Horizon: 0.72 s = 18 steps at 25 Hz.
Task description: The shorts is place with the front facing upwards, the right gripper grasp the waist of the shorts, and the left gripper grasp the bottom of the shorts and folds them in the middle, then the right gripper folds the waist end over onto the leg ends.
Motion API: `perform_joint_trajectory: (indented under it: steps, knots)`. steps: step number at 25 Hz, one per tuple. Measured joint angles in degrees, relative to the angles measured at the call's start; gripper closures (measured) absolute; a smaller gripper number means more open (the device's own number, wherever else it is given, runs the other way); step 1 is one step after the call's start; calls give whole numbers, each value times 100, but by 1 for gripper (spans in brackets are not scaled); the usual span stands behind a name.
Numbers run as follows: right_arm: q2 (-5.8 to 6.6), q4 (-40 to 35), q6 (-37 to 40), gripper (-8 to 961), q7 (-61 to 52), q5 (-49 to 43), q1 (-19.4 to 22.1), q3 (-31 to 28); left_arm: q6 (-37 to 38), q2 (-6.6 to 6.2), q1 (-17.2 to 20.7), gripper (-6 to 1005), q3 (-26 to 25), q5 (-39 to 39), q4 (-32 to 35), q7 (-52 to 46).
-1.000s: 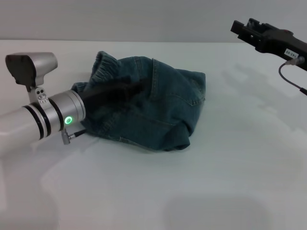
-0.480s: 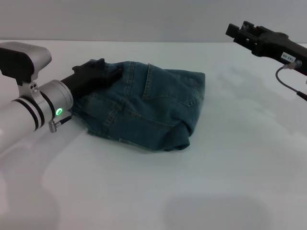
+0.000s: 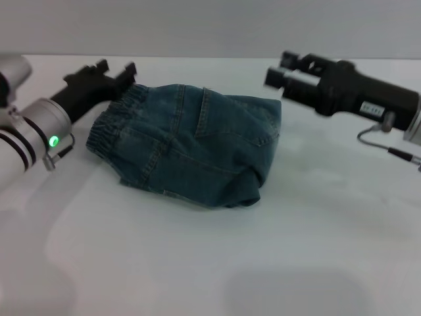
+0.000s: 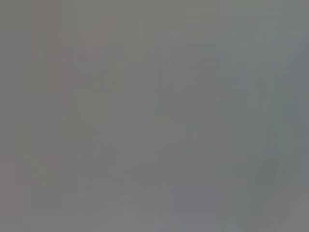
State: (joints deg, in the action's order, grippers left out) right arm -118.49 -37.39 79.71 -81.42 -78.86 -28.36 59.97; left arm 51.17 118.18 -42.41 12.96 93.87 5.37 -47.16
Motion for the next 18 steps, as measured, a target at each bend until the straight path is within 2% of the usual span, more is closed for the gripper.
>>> perform_joint_trajectory:
  steps: [3, 4, 5, 7, 14, 18]
  knots:
    - [21, -3, 549, 386, -94, -349, -142, 22, 308, 0, 11, 367, -528, -1, 50, 29]
    - [34, -1, 708, 386, -188, -508, -201, 23, 308, 0, 11, 367, -528, -1, 50, 29]
    - [52, 0, 854, 386, -320, -682, -271, 23, 546, 0, 14, 367, -942, -1, 52, 42]
    - [75, 2, 1014, 386, -576, -1077, -410, 23, 684, 0, 21, 367, -1158, 0, 52, 66]
    - [33, 61, 1168, 387, -1481, -2725, -852, 29, 947, -7, 92, 367, -1612, 0, 52, 129]
    - [62, 263, 1283, 387, -1946, -3418, -1155, 33, 1071, -7, 149, 367, -1688, 0, 37, 129]
